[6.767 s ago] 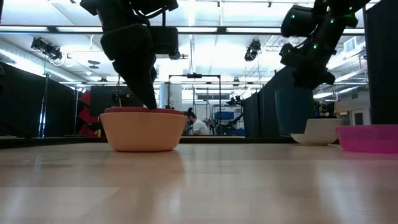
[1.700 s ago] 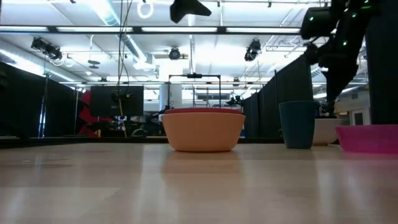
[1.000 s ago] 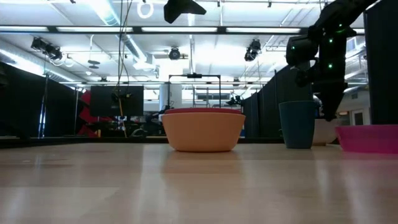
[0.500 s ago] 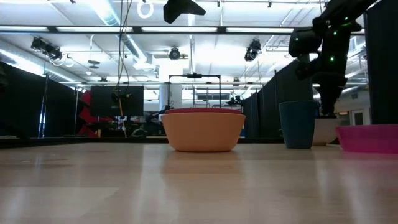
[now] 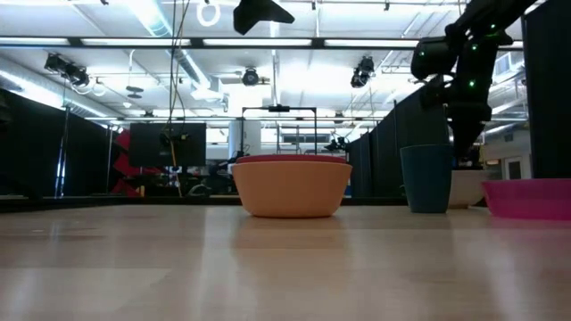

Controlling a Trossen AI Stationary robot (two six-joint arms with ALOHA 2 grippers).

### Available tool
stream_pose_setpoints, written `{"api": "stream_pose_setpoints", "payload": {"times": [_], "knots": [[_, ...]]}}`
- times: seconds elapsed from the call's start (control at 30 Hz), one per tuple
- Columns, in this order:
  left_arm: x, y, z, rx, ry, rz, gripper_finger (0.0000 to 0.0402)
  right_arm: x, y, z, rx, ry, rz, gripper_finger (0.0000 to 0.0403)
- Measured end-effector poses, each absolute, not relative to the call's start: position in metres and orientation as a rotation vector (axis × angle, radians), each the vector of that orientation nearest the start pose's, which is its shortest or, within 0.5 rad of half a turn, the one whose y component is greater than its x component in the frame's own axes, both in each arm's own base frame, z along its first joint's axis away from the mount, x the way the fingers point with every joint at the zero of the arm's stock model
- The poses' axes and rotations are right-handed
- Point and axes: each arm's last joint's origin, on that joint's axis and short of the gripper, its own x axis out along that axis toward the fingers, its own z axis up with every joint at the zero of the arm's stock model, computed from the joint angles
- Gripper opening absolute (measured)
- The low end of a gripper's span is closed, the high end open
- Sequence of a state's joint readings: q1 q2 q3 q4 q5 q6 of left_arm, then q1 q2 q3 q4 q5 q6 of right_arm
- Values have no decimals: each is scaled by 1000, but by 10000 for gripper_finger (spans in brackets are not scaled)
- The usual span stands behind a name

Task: Nest bowls inside each other
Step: Stack the white bowl on top of the orange bowl

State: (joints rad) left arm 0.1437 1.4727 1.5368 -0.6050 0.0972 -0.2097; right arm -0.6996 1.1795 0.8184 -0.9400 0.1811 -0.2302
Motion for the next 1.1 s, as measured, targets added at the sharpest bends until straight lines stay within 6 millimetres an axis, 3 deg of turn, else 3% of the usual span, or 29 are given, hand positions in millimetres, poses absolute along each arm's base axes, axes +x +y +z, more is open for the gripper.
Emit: {"api": "stream_pose_setpoints", "payload": {"times": [0.23, 0.53, 1.1], "knots": [[315, 43, 392, -275, 533, 105, 232, 149, -136, 218, 144, 1406, -562, 224], [315, 43, 392, -282, 532, 107, 231, 159, -143, 196, 187, 1515, -523, 215], [314, 42, 391, -302, 547, 110, 224, 158, -144, 188, 255, 1562, -550, 6]]}}
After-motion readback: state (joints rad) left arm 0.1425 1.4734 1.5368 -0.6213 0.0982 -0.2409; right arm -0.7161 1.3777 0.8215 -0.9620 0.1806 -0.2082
